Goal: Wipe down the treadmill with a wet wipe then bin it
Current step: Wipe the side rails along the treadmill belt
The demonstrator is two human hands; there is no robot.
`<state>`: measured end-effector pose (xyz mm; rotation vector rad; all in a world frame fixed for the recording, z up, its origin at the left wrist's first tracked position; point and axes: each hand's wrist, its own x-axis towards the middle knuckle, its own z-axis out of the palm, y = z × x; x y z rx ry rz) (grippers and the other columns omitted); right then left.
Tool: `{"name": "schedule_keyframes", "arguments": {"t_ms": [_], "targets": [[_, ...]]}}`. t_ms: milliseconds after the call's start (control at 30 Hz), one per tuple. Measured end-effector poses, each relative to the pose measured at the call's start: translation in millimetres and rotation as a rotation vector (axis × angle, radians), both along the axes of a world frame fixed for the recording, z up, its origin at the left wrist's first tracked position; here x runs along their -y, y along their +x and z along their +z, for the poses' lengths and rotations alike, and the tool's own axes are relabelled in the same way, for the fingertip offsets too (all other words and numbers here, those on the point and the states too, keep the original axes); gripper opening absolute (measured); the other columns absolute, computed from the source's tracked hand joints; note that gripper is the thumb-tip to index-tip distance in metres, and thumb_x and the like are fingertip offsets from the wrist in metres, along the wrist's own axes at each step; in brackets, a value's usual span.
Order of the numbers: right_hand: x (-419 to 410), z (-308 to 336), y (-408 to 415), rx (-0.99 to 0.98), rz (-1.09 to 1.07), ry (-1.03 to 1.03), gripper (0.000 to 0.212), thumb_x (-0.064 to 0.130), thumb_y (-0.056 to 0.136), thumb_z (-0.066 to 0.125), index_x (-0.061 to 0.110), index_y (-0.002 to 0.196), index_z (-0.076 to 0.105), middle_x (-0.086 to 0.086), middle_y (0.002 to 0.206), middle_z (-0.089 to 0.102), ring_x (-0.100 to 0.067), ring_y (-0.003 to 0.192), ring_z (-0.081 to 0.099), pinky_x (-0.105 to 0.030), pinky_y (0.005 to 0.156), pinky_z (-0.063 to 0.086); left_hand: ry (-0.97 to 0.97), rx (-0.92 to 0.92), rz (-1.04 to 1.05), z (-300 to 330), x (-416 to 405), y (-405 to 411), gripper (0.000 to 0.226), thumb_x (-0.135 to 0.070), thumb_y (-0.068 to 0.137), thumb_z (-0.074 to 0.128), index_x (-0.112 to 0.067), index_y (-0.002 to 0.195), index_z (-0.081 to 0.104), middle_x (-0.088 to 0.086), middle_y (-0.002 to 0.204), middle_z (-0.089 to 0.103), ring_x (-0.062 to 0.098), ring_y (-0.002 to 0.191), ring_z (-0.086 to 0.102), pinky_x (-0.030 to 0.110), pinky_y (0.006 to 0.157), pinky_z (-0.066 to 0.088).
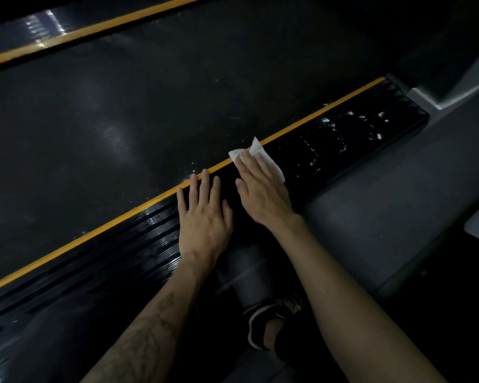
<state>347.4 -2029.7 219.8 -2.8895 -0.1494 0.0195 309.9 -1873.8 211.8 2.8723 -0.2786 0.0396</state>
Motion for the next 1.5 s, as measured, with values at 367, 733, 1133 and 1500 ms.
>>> {"name": "schedule_keyframes", "arguments": {"t_ms": [367,733,1133,1500], "targets": [[-11,1,18,-0.006,0.004,-0.051,0.055,0.036,0.106,0.024,0.023,0.159,0.033,0.002,0.167,0.027,-0.027,0.158,0.011,-0.048,0.127,0.008,0.012,-0.011,0.003,-1,2,2,0.063,-0.042,0.105,0.018,-0.015,0.161,0.029,0.008,0.172,0.014,0.026,0.160,0.001,0.054,0.128,0.005],[-24,-5,15,0.040,-0.037,-0.027,0.056,0.035,0.102,0.023,0.023,0.154,0.039,0.000,0.161,0.036,-0.028,0.155,0.020,-0.051,0.125,0.019,-0.002,0.012,0.003,-4,2,3,0.061,-0.042,0.107,0.019,-0.015,0.160,0.030,0.009,0.171,0.016,0.025,0.160,0.002,0.054,0.129,0.004],[-7,-10,7,0.081,-0.065,-0.036,0.062,0.037,0.104,0.019,0.012,0.156,0.038,-0.008,0.165,0.033,-0.027,0.155,0.022,-0.048,0.125,0.023,0.005,0.008,-0.003,-4,3,4,0.061,-0.040,0.107,0.015,-0.015,0.160,0.030,0.008,0.171,0.016,0.024,0.160,0.002,0.054,0.129,0.004],[-3,-8,5,0.069,-0.074,-0.074,0.067,0.042,0.104,0.011,0.012,0.159,0.033,-0.009,0.167,0.027,-0.027,0.156,0.020,-0.048,0.127,0.017,0.009,-0.006,-0.038,-4,4,6,0.061,-0.043,0.108,0.016,-0.016,0.162,0.026,0.004,0.172,0.011,0.022,0.159,-0.003,0.054,0.128,0.003]]}}
